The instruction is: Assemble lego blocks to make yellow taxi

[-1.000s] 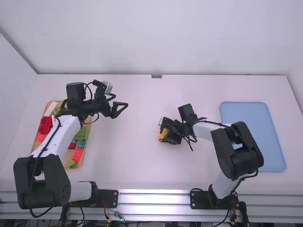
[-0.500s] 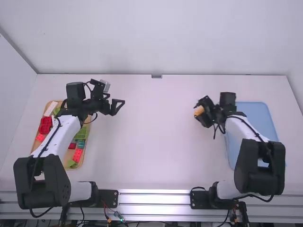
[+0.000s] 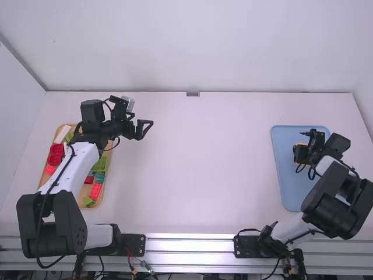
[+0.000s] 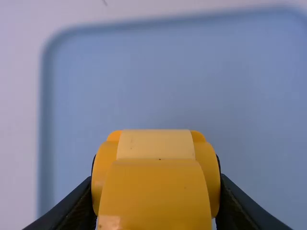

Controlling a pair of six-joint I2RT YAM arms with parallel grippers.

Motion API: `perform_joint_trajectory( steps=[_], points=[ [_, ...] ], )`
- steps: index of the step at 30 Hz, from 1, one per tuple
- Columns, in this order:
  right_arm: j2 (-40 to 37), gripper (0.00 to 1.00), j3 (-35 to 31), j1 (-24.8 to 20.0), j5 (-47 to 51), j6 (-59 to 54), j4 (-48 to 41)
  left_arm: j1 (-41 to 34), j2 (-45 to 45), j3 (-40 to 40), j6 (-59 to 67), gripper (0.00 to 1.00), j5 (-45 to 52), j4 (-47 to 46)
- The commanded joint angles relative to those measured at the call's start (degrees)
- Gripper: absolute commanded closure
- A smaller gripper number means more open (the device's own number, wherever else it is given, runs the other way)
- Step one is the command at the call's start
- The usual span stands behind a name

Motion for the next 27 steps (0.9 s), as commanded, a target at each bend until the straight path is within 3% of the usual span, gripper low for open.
perform_joint_trajectory(
  steps=[1,2,5,6,16,22,27],
  points=[
    [2.08,0.60,-0.57,-0.46,-0.74,2.49,0.37,-0.46,-1.60,0.28,-1.53,0.01,0.46,0.02],
    [2.29,0.58,-0.68,-0.50,-0.72,2.54,0.76,-0.42,-1.60,0.28,-1.51,0.01,0.46,0.02],
    [2.16,0.27,-0.59,-0.35,-0.52,2.51,0.85,-0.52,-1.60,0.28,-1.55,0.01,0.31,0.00],
    [2.03,0.01,-0.42,0.07,-0.52,2.54,0.81,-0.52,-1.60,0.28,-1.60,0.01,0.26,-0.02],
    [-3.15,0.01,5.49,5.20,3.37,5.53,-9.73,-3.02,-3.17,0.39,-7.13,0.01,-14.27,-0.50],
    [-12.66,0.01,10.16,10.80,10.38,11.67,-18.91,-8.39,-9.16,0.39,-6.58,0.01,-24.98,-0.98],
    [-22.14,0.01,11.17,16.13,10.23,11.47,-25.07,-12.52,-15.10,0.37,-4.11,0.01,-25.64,-2.21]
  ],
)
